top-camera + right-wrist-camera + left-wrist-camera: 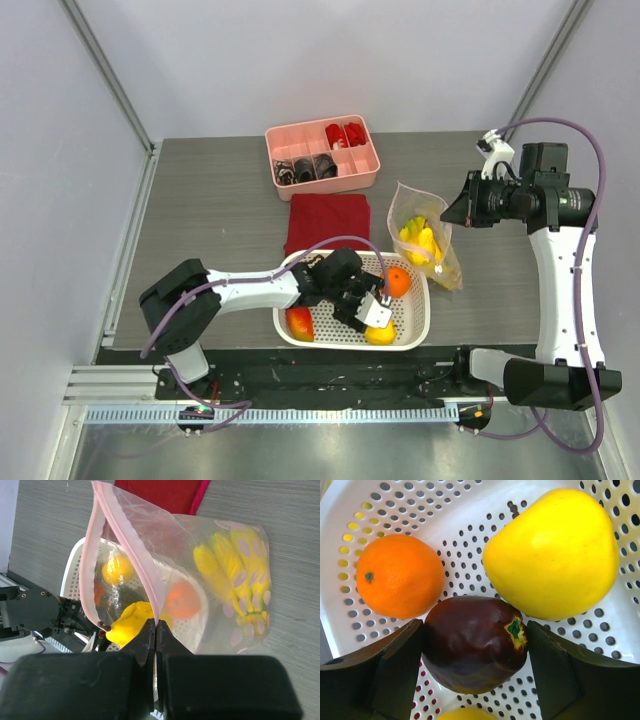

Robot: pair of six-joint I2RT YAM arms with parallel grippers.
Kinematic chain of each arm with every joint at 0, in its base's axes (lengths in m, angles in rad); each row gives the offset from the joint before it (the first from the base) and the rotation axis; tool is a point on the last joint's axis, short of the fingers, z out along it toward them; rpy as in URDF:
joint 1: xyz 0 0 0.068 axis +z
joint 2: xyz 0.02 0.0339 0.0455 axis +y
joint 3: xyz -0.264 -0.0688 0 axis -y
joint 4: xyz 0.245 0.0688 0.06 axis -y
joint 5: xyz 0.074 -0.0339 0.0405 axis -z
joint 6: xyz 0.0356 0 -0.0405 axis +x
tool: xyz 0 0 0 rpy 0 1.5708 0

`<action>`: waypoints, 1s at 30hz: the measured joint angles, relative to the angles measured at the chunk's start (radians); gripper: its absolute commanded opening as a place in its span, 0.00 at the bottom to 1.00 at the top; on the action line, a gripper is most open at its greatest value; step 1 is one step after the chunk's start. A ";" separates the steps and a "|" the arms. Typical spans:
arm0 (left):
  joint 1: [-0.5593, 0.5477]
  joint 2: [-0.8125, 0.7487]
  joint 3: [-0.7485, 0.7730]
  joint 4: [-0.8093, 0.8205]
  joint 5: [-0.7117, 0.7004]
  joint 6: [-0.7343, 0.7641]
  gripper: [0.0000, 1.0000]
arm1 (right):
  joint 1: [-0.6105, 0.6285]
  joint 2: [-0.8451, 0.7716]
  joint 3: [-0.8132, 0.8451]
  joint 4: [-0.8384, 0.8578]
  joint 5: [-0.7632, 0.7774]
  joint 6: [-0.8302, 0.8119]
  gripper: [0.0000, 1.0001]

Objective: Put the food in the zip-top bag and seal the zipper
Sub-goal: Pick up the fake fruit from the bin, then place the fake fruit in the zipper food storage bag.

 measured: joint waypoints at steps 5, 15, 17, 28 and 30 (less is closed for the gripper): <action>0.000 -0.006 0.003 -0.024 -0.007 0.007 0.51 | 0.000 -0.003 0.027 0.001 -0.017 0.001 0.01; 0.036 -0.169 0.069 -0.230 0.009 -0.208 0.37 | 0.000 -0.015 0.035 0.001 -0.032 0.000 0.01; 0.047 -0.225 0.113 -0.263 0.026 -0.273 0.36 | 0.000 -0.015 0.029 0.001 -0.036 0.000 0.01; 0.059 -0.229 0.594 -0.298 0.081 -0.680 0.36 | 0.000 -0.015 0.000 0.010 -0.060 0.001 0.01; 0.059 -0.184 0.649 -0.292 0.083 -0.724 0.35 | 0.000 -0.015 0.000 0.010 -0.062 0.002 0.01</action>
